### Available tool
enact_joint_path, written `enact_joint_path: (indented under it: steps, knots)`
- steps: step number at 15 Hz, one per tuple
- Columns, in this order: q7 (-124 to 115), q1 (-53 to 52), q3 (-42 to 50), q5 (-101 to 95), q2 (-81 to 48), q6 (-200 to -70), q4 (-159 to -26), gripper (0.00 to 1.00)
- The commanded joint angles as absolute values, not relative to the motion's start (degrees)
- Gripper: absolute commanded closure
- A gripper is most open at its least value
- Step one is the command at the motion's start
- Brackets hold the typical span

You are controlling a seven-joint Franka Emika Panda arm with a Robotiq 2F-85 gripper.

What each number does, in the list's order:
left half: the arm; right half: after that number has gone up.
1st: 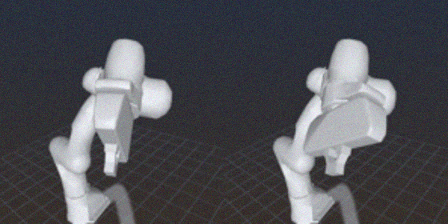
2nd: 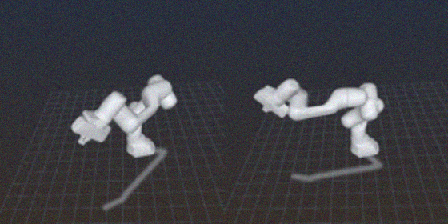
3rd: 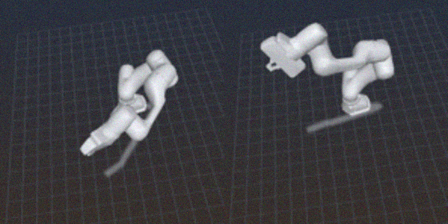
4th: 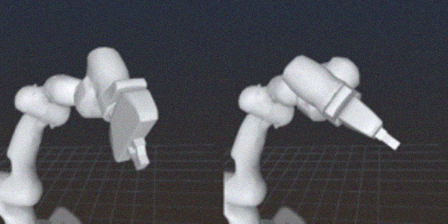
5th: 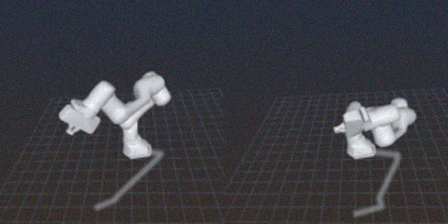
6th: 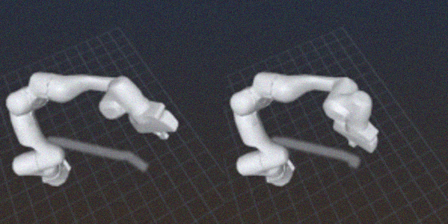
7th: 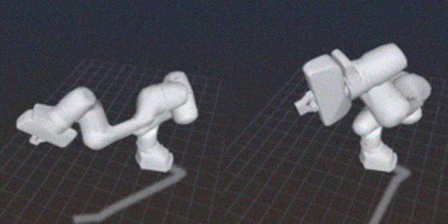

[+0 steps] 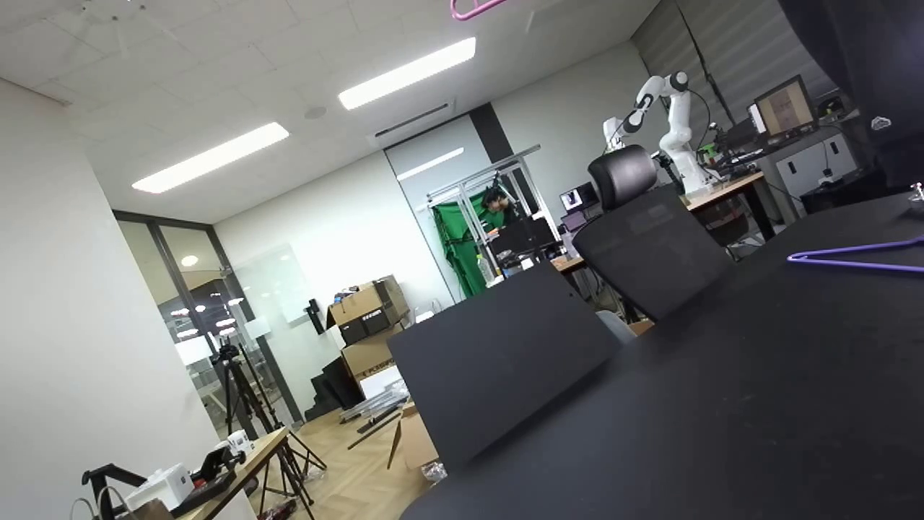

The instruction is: Pick up the hanger from the table and hang it on the horizontal support.

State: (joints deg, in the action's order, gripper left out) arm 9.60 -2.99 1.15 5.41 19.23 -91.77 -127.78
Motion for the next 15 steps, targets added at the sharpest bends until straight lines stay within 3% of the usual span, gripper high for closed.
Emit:
enact_joint_path:
  steps: [1, 7, 15]
  knots:
    - [12.1, -1.9, 1.7, 3.8, 26.9, -93.8, -133.9, 0.00]
    - [14.6, 1.2, 5.4, -0.2, 36.5, -96.8, -140.5, 0.00]
    - [17.4, 6.9, 14.3, -1.2, 39.1, -99.4, -140.8, 0.00]
